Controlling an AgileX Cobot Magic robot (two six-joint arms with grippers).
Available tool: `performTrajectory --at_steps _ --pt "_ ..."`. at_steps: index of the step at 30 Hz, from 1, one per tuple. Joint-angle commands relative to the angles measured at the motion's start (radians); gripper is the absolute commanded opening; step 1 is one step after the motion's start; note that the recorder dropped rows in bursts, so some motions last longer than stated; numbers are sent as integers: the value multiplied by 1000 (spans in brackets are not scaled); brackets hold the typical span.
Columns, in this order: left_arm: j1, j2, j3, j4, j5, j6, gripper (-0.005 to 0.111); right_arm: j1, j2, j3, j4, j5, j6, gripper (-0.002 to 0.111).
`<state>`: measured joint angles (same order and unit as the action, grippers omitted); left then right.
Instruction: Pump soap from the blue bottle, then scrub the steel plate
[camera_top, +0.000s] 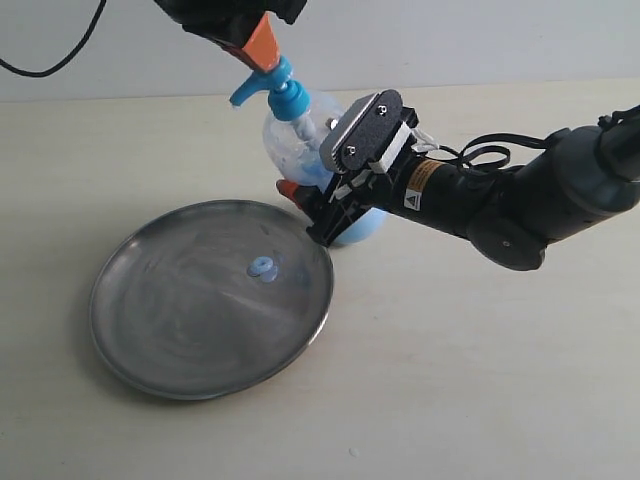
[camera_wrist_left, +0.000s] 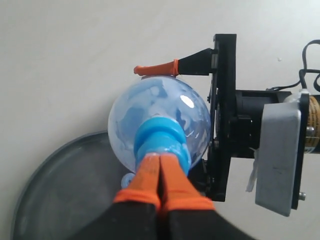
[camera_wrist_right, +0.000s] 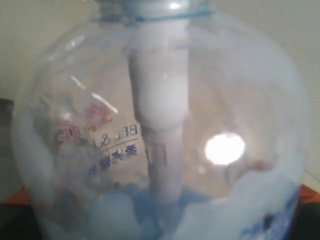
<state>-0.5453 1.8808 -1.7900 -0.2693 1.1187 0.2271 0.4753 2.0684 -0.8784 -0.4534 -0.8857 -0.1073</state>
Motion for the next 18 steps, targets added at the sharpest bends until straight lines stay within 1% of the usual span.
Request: performTrajectory --at_steps 1,10,16,18 --pt "-13 3 34 -18 -17 16 0 19 -9 0 -46 -89 4 0" --pt "-13 -185 34 14 -142 35 0 17 -9 0 30 -76 4 0" --pt "-13 -277 34 23 -164 35 0 17 -9 0 79 -69 6 0" --pt "-13 -302 51 25 -169 35 0 17 -9 0 88 -65 6 0"
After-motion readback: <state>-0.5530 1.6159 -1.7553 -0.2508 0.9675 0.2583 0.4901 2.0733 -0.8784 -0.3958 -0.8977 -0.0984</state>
